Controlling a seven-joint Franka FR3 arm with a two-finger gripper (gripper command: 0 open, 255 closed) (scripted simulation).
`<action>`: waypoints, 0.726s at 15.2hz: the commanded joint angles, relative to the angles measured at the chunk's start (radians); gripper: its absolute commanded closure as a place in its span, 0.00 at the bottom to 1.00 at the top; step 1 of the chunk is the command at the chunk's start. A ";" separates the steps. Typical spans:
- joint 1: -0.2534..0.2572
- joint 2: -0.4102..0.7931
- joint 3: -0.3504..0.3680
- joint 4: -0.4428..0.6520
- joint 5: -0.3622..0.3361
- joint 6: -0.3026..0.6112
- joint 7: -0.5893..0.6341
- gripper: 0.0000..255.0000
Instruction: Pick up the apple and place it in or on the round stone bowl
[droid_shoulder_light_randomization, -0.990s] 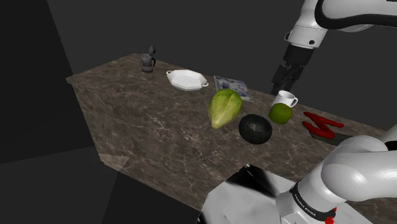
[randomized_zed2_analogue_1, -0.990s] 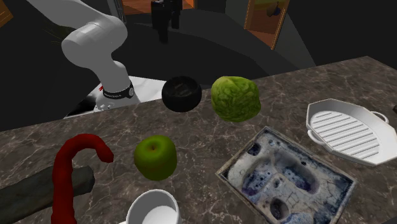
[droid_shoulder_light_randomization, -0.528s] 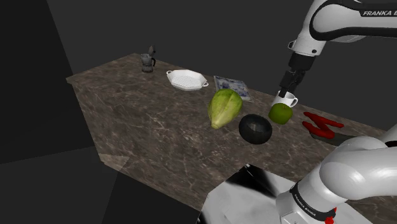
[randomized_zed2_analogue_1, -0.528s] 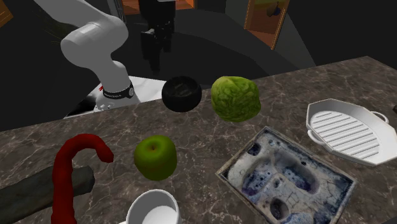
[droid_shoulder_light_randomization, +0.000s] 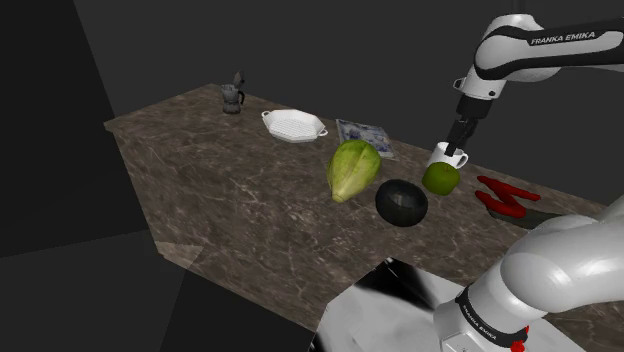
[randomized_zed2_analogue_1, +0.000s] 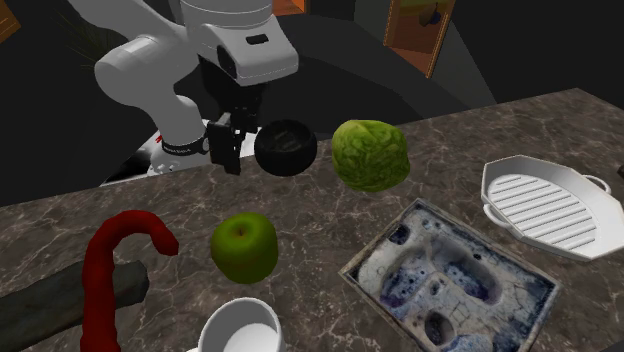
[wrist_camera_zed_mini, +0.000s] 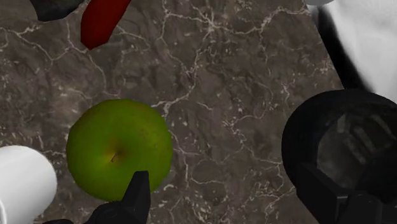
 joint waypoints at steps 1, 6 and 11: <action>-0.003 0.055 -0.042 0.023 -0.013 0.032 -0.058 0.00; -0.003 0.226 -0.147 0.109 -0.006 0.114 -0.209 0.00; -0.006 0.255 -0.164 0.074 -0.005 0.177 -0.225 0.00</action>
